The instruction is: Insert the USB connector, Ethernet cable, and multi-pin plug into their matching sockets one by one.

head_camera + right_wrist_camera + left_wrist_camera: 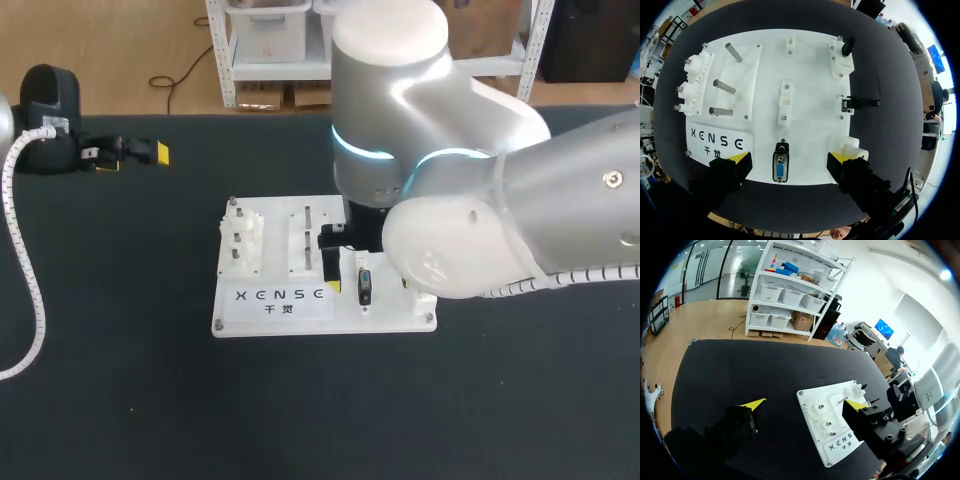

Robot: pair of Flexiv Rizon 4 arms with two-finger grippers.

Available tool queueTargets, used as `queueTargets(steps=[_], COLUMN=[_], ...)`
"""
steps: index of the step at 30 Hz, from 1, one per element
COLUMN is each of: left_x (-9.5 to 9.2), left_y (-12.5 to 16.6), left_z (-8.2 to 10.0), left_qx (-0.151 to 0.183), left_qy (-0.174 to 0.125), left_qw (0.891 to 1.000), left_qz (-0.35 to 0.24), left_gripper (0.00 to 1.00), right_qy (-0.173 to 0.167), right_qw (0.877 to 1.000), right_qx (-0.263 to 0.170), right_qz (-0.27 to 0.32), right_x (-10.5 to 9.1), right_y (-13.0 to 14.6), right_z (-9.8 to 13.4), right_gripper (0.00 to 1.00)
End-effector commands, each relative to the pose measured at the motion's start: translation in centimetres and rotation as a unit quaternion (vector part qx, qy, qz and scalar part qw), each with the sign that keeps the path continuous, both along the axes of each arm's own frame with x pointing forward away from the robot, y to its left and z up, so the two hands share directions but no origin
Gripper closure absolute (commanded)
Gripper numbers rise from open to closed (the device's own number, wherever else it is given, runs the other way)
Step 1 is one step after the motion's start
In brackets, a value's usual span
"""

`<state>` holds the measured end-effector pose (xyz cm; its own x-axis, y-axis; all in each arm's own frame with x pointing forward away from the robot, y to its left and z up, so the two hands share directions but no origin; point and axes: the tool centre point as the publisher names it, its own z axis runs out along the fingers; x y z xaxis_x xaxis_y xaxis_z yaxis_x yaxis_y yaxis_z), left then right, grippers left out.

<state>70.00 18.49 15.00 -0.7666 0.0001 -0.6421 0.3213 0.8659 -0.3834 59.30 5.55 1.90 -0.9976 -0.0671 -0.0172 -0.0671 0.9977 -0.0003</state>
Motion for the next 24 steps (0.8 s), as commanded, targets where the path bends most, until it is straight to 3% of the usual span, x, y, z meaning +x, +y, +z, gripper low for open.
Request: queueTargets(steps=[1,24], left_x=[0.0,0.0], left_y=[0.0,0.0], left_z=[0.0,0.0], left_qx=[0.000,0.000], left_qy=[0.000,0.000], left_qw=[1.000,1.000], left_qz=[0.000,0.000], left_gripper=[0.00,0.00], right_qy=[0.001,0.013], right_qw=[1.000,1.000], right_qx=[0.001,-0.021], right_qz=[0.000,0.005], right_x=[0.1,-1.0], right_y=[-0.2,0.6], right_z=[-0.1,-1.2], right_gripper=[0.00,0.00])
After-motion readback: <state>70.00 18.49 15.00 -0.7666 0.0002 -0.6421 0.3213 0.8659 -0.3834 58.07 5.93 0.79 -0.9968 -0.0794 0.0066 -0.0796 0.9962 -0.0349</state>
